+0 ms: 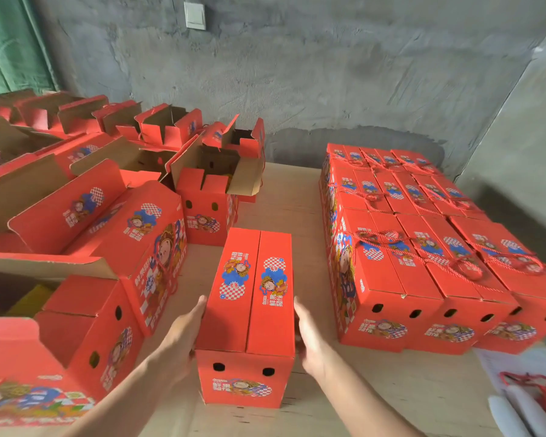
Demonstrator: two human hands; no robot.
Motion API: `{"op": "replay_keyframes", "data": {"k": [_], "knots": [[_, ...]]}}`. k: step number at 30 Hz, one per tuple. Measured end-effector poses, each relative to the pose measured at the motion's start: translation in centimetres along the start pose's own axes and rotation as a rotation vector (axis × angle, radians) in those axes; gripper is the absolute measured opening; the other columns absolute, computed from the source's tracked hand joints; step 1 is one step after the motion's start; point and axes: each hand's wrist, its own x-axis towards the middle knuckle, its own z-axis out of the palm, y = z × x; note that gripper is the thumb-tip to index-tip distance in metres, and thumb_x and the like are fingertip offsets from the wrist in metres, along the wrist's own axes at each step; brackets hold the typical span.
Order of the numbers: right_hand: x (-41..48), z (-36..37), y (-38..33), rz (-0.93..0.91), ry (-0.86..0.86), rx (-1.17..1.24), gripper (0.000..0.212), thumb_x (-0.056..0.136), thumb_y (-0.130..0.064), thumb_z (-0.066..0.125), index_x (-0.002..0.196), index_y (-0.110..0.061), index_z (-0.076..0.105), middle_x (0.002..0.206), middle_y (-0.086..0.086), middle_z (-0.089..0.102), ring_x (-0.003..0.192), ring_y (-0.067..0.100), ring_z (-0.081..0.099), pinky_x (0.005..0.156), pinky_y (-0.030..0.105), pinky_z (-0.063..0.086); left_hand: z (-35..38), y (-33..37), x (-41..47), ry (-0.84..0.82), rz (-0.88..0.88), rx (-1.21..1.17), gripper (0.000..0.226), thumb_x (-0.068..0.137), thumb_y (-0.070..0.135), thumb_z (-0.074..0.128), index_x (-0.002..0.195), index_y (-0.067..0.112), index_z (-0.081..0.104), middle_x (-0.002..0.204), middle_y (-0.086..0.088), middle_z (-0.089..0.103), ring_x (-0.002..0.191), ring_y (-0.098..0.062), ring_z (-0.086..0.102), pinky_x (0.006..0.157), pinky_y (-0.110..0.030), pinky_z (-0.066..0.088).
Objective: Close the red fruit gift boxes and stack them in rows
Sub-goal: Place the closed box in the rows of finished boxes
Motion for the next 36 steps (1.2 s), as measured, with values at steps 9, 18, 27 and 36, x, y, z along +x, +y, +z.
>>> {"op": "replay_keyframes", "data": {"k": [9,18,27,36], "knots": [[-3.6,5.6,-9.6,-0.681,-0.033,-0.148,0.017,0.098,-0.001,0.04,0.099,0.006,0.056,0.107,0.035,0.061,0.067,0.014,0.066,0.066,0.016,0.051,2.1,7.0,-1.0,-0.066,0.321,0.071,0.016,0.095,0.016,0.054,0.087,0.004,0.061,0.083,-0.015,0.053,0.067,-0.02,0.048,0.06,-0.028,0.037],[-4.7,8.0,-11.4,-0.453,-0.258,-0.312,0.017,0.092,0.001,0.045,0.1,0.004,0.059,0.089,0.019,0.065,0.084,0.028,0.064,0.088,0.033,0.052,2.9,14.8,-6.2,-0.095,1.088,0.809,0.034,0.099,0.018,0.043,0.09,-0.004,0.068,0.086,-0.019,0.068,0.077,-0.026,0.06,0.072,-0.036,0.046],[-5.4,8.3,-15.2,-0.122,-0.154,-0.141,0.028,0.098,-0.023,0.039,0.078,-0.008,0.053,0.038,-0.008,0.042,0.044,0.011,0.052,0.065,0.027,0.035,0.5,11.4,-3.0,0.064,0.823,0.855,0.027,0.095,0.019,0.048,0.089,0.004,0.069,0.085,-0.01,0.067,0.08,-0.028,0.062,0.062,-0.026,0.039],[-8.5,10.5,-21.6,-0.69,0.045,-0.417,0.024,0.091,-0.016,0.049,0.067,-0.016,0.054,0.046,-0.007,0.057,0.052,0.011,0.057,0.063,0.028,0.037,0.4,13.0,-3.3,-0.041,1.152,0.764,0.021,0.089,0.005,0.055,0.102,0.009,0.07,0.107,-0.006,0.06,0.101,-0.02,0.056,0.092,-0.032,0.045]]}}
